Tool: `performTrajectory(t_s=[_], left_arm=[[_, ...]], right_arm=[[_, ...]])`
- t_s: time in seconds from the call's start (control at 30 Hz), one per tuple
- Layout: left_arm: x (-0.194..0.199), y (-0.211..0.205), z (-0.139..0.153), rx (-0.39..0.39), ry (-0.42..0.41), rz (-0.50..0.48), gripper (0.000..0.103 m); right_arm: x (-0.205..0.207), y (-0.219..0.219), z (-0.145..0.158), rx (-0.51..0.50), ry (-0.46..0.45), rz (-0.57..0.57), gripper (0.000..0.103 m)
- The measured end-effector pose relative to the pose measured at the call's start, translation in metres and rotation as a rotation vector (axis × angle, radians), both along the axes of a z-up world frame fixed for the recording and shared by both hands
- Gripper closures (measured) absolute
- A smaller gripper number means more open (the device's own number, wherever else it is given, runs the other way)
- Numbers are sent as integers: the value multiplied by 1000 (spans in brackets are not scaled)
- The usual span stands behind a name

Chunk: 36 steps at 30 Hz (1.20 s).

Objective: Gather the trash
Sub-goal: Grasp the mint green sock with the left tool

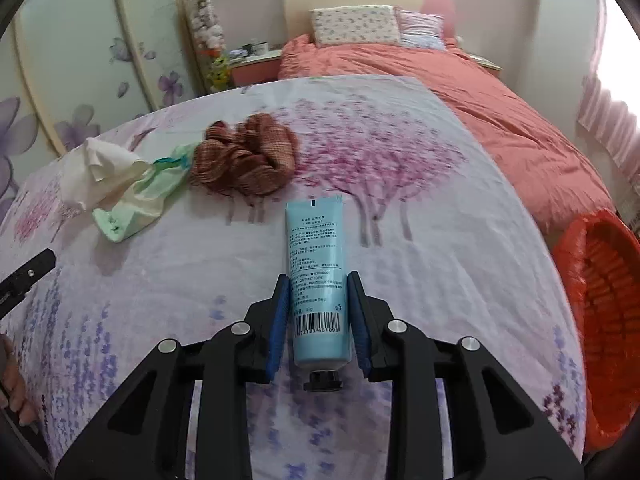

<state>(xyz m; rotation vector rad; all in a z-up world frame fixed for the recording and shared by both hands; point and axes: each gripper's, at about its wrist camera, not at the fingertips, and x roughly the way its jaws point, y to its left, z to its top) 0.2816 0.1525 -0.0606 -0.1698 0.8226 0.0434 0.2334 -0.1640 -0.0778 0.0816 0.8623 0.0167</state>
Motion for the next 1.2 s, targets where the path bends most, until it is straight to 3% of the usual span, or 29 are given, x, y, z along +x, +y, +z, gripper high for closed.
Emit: performTrajectory(t_s=[0.23, 0.47, 0.63, 1.2], left_arm=[[32, -63, 17, 49, -44, -122, 20], [74, -98, -3, 132, 45, -152, 20], [86, -101, -21, 129, 107, -145, 22], [88, -100, -25, 138, 115, -125, 19]], right_arm=[[0, -6, -1, 6, 1, -9, 73], [0, -6, 0, 21, 0, -7, 73], [-2, -5, -1, 21, 0, -7, 73], [-1, -5, -1, 14, 1, -6, 73]])
